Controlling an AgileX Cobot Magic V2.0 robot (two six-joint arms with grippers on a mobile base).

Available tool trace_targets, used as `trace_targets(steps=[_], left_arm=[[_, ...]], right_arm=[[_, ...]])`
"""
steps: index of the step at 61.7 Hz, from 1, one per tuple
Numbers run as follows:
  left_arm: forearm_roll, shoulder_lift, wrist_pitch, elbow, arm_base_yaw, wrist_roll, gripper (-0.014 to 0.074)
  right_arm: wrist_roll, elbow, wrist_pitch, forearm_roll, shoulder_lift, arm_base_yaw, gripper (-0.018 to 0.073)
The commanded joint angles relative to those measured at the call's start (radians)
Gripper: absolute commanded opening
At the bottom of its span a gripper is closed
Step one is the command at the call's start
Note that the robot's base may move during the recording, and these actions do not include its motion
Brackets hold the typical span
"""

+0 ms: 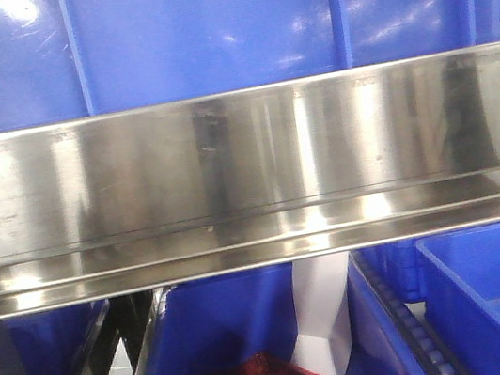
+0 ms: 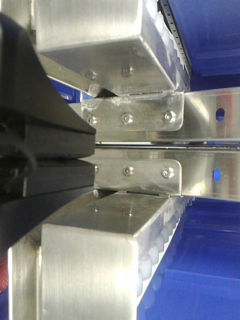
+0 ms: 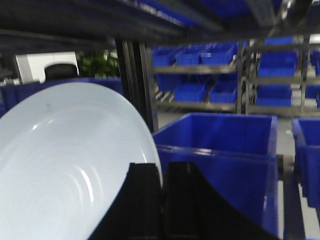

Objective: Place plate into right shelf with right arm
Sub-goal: 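Lower the plate with the right gripper into a blue bin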

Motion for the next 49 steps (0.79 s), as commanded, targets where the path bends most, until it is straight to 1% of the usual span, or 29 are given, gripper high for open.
trace_targets(steps=[1, 6, 10, 14, 15, 20, 21, 22, 26, 36, 46, 49], left_arm=[[-0.006, -0.007, -0.086, 0.008, 0.001, -0.003, -0.0047], [-0.006, -0.007, -0.086, 0.008, 0.001, -0.003, -0.0047], [-0.006, -0.007, -0.086, 0.008, 0.001, -0.003, -0.0047], [-0.006, -0.007, -0.086, 0.008, 0.001, -0.003, -0.0047], [-0.006, -0.007, -0.086, 0.008, 0.001, -0.003, -0.0047], [-0.006, -0.007, -0.086, 0.008, 0.001, -0.003, -0.0047], [-0.006, -0.007, -0.086, 0.008, 0.001, -0.003, -0.0047], [-0.006, -0.007, -0.086, 0.008, 0.001, -0.003, -0.0047], [-0.006, -0.007, -0.086, 0.008, 0.001, -0.003, -0.0047], [-0.006, -0.007, -0.086, 0.008, 0.001, -0.003, -0.0047], [-0.006, -0.007, -0.086, 0.008, 0.001, -0.003, -0.0047], [-0.006, -0.007, -0.086, 0.008, 0.001, -0.003, -0.0047]], right_arm=[[0.003, -0.129, -0.065, 0.002, 0.108, -0.001, 0.006], [0.003, -0.197, -0.005, 0.002, 0.2, -0.001, 0.0098], [0.003, -0.254, 0.053, 0.002, 0.256, -0.001, 0.0193], [0.003, -0.301, 0.112, 0.002, 0.307, -0.001, 0.0326], [0.003, -0.31, 0.121, 0.002, 0.316, -0.001, 0.0384], [0.003, -0.344, 0.159, 0.002, 0.349, -0.001, 0.0582], [0.003, -0.35, 0.165, 0.002, 0.355, -0.001, 0.0634], [0.002, -0.353, 0.166, 0.002, 0.358, -0.001, 0.0654], [0.002, -0.357, 0.171, 0.002, 0.36, -0.001, 0.063], [0.002, -0.36, 0.201, 0.002, 0.323, -0.001, 0.0632], [0.002, -0.36, 0.332, 0.001, 0.231, -0.003, 0.0627], [0.002, -0.36, 0.375, -0.001, 0.2, -0.003, 0.0588]])
